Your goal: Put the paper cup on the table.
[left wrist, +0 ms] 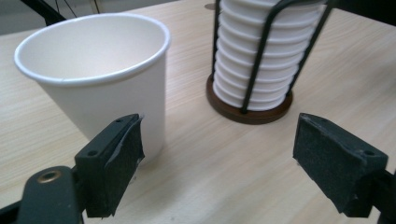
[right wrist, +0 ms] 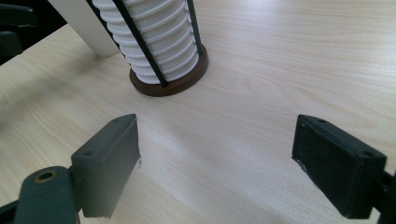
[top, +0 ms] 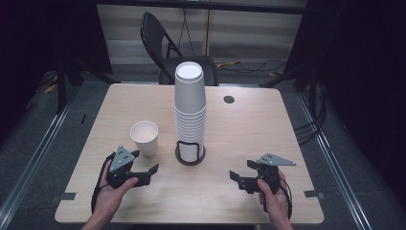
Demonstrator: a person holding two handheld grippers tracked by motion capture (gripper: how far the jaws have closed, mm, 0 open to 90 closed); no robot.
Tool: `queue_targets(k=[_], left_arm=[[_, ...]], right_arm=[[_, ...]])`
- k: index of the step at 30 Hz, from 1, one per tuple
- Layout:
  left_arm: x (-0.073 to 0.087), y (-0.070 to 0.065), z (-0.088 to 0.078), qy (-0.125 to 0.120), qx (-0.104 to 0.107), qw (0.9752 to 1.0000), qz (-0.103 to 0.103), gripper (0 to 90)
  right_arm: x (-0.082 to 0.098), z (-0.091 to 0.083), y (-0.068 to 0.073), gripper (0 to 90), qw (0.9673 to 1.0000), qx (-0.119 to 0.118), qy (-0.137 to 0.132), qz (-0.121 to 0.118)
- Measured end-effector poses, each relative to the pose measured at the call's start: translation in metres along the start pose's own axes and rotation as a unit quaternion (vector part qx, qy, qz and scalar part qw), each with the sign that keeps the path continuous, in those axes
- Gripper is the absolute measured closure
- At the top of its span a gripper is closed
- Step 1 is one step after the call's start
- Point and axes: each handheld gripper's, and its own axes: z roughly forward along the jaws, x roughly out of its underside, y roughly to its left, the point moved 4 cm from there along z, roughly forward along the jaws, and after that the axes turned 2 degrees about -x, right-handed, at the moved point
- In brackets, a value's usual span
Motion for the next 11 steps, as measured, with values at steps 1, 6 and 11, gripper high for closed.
queue_targets(k=[1, 6, 11], left_arm=[[0.000, -0.003, -0.002, -0.007, 0.001, 0.9999, 0.008, 15.7], [0.009, -0.013, -0.002, -0.013, 0.021, 0.9997, -0.003, 15.6], [0.019, -0.014, 0.000, -0.003, 0.049, 0.9986, 0.020, 15.6]], right_arm=[[0.001, 0.000, 0.000, 14.2, 1.0000, 0.001, 0.002, 0.000], [0.004, 0.001, -0.002, 14.1, 1.0000, 0.007, 0.006, -0.001], [0.008, 0.004, -0.005, 14.0, 0.9998, 0.016, 0.012, 0.000]])
